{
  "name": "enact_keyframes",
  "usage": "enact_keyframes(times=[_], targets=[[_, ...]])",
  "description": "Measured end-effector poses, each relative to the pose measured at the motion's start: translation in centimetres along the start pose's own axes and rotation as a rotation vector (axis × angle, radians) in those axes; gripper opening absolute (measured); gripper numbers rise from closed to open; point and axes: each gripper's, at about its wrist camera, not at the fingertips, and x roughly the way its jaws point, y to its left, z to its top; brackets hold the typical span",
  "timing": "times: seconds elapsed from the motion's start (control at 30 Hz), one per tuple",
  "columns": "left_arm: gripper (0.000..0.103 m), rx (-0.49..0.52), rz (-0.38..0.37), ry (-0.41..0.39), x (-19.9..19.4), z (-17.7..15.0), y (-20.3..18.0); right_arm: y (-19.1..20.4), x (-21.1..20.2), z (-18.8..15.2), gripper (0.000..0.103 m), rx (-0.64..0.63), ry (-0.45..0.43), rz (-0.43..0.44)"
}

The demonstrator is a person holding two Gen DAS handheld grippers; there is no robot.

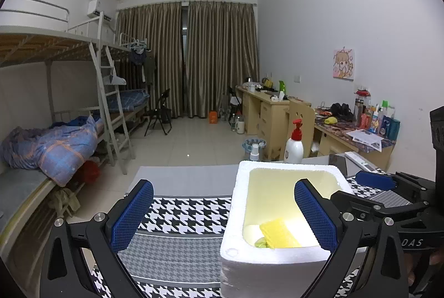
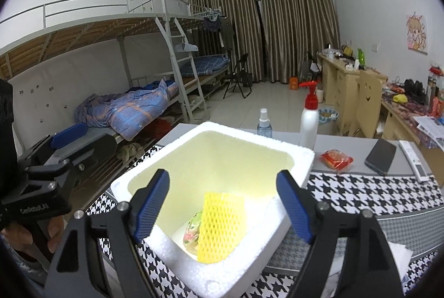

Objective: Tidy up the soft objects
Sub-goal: 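Withdraw both tools from the foam box back toward the table items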

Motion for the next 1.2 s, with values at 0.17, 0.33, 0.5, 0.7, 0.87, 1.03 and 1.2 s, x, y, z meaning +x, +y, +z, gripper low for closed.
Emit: enact_keyframes(times=[0.17,0.33,0.5,0.7,0.87,1.03,1.2], targets=[[0.102,0.014,-0.006,-0.016,-0.9,0.0,-0.7,-0.2,-0.9,0.0,0.089,0.003,-0.024,-0.015],[0.102,0.02,-0.017,-0.027,-1.4,0.2,-1.4,-0.6,-1.9,-0.1,0.094,0.008,-0.052,-0.03],[0.102,0.034,-0.042,-0.033,-1.6,0.4,-2.5,-1.3,-3.4,-0.2,0.1,0.01,-0.095,-0.05],[0.102,0.05,-0.112,-0.043,-1.9,0.6,-4.8,-2.8,-5.2,-0.7,0.1,0.037,-0.12,-0.1],[0.102,0.069,-0.178,-0.044,-1.9,0.8,-6.7,-4.5,-7.2,-1.3,0.1,0.062,-0.145,-0.16],[0.102,0.081,-0.23,-0.047,-2.2,0.9,-8.4,-5.6,-8.7,-1.6,0.1,0.08,-0.163,-0.212],[0.102,0.093,-0.271,-0.042,-2.5,0.8,-10.0,-7.0,-10.3,-2.5,0.1,0.106,-0.172,-0.255]])
